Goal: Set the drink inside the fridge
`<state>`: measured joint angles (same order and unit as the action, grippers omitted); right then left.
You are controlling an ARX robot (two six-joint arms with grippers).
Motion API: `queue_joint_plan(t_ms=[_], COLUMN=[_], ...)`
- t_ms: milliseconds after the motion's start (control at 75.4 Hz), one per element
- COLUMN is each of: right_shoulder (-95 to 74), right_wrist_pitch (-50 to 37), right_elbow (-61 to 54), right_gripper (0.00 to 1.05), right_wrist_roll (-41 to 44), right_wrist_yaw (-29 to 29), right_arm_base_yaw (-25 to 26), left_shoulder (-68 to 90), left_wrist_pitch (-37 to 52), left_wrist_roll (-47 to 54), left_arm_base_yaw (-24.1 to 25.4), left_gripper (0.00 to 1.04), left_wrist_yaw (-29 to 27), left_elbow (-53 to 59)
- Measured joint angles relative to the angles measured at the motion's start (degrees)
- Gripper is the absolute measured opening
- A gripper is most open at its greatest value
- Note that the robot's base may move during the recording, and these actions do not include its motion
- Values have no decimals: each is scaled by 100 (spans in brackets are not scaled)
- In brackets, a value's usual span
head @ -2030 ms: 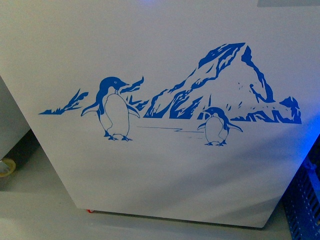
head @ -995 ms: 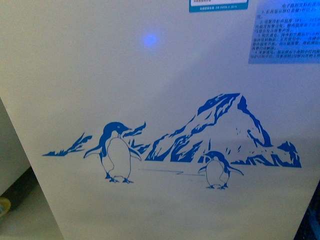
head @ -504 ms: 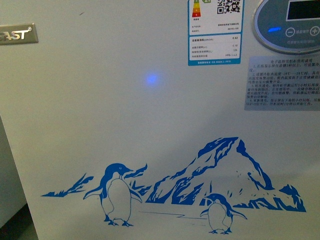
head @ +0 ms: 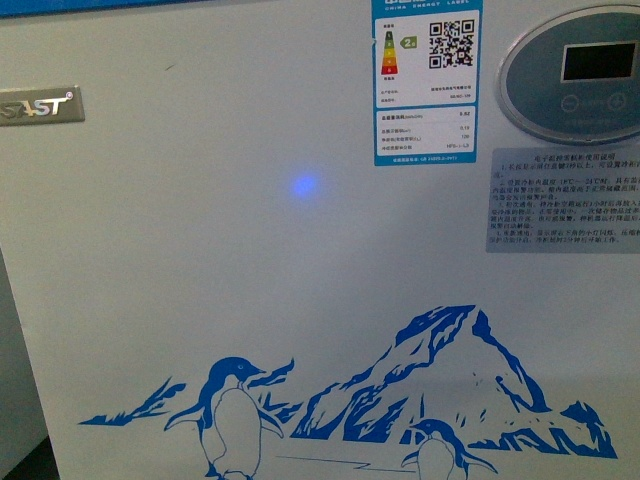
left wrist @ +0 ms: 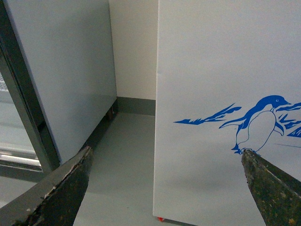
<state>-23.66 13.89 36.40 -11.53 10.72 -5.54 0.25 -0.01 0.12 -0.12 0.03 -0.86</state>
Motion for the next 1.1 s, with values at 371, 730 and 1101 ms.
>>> queue_joint_plan(t_ms=[371,730,1101], right_shoulder=[225,350,400], right_wrist_pitch=[-719,-1379,-1373], right_elbow=[-640,-887,-898], right_gripper=[40,40,40], right_wrist_roll=[151,525,649], right_wrist_yaw=[-1871,-2205,-1932], right_arm_base_yaw=[1167,944,737], left_shoulder=[0,0,0], left_wrist_pitch=[0,0,0], left_wrist_roll=[0,0,0], left_arm_base_yaw=[0,0,0], left_gripper=[97,97,97], left_wrist_yaw=[-2,-2,-2], left_elbow=[0,0,0])
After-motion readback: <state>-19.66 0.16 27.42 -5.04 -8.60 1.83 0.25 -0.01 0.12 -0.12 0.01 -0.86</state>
